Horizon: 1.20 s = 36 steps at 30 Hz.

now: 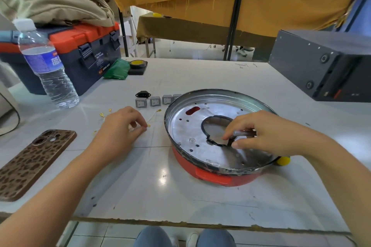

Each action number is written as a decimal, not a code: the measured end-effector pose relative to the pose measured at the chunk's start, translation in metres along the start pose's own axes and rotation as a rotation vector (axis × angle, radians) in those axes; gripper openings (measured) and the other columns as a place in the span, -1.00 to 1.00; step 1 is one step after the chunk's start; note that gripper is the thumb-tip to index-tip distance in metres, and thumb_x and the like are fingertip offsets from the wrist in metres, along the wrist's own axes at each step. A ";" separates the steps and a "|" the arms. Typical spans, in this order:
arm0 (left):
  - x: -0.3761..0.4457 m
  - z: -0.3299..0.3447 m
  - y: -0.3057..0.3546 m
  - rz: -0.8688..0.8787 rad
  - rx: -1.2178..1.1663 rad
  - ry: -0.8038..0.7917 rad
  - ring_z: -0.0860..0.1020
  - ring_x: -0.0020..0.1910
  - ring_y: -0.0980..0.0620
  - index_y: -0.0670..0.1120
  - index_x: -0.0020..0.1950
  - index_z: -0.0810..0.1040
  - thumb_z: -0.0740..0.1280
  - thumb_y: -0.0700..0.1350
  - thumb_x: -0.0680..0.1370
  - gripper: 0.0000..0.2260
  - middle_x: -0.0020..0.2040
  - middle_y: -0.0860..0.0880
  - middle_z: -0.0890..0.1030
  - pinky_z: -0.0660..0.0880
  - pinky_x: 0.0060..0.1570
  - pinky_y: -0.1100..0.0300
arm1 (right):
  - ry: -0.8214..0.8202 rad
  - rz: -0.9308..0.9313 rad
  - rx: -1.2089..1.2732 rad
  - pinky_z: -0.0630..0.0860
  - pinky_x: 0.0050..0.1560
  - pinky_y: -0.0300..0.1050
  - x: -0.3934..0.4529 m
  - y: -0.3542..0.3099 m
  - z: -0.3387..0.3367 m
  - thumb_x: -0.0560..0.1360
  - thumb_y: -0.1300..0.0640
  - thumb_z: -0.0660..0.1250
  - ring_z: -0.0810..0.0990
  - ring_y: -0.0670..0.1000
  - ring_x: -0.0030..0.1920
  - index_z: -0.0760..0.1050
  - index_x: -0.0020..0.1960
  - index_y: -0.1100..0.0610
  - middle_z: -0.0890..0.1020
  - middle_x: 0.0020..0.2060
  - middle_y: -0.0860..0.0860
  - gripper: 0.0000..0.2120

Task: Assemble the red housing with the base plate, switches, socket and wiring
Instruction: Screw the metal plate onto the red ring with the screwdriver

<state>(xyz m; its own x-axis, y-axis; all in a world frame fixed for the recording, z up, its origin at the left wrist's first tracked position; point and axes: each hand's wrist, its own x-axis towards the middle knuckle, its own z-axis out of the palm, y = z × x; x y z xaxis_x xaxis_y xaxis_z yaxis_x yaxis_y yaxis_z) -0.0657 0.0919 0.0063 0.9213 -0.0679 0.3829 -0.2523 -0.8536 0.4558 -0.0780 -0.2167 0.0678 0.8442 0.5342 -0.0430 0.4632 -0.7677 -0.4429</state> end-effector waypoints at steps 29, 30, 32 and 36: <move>0.010 0.019 0.130 -0.052 -0.653 -0.276 0.64 -0.13 0.10 -0.04 -0.01 0.56 0.45 -0.12 0.43 -0.83 -0.16 0.05 0.70 0.56 0.02 0.16 | 0.483 -0.080 0.353 0.26 -0.43 -0.40 0.005 -0.002 -0.001 0.39 0.18 0.46 0.37 -0.18 -0.51 0.65 -0.21 0.12 0.45 -0.60 -0.22 -0.98; 0.008 0.019 0.132 0.016 -0.541 -0.311 0.62 -0.12 0.18 0.00 0.00 0.56 0.45 -0.03 0.42 -0.80 -0.13 0.09 0.68 0.55 0.01 0.22 | 0.485 -0.074 0.365 0.29 -0.43 -0.40 0.004 0.000 -0.002 0.39 0.20 0.47 0.40 -0.19 -0.50 0.64 -0.22 0.12 0.47 -0.59 -0.23 -0.97; 0.002 0.020 0.139 0.151 -0.293 -0.423 0.53 -0.06 0.32 0.07 0.06 0.52 0.38 0.22 0.40 -0.67 -0.05 0.21 0.59 0.49 -0.06 0.36 | 0.488 -0.051 0.381 0.31 -0.43 -0.39 0.001 0.004 -0.005 0.39 0.20 0.47 0.42 -0.19 -0.50 0.63 -0.24 0.11 0.52 -0.57 -0.22 -0.95; -0.003 0.029 0.157 0.316 -0.020 -0.562 0.49 -0.12 0.16 0.01 0.02 0.45 0.27 0.42 0.34 -0.47 -0.09 0.13 0.53 0.48 -0.11 0.16 | 0.457 -0.004 0.417 0.35 -0.46 -0.32 -0.004 0.010 -0.008 0.40 0.18 0.46 0.40 -0.16 -0.52 0.62 -0.23 0.11 0.54 -0.53 -0.16 -0.95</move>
<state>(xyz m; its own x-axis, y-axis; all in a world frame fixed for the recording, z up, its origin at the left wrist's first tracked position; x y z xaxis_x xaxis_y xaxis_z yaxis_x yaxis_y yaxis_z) -0.0999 -0.0568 0.0532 0.8148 -0.5792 0.0244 -0.5373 -0.7387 0.4070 -0.0745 -0.2291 0.0710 0.9154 0.2603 0.3071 0.4006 -0.5138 -0.7586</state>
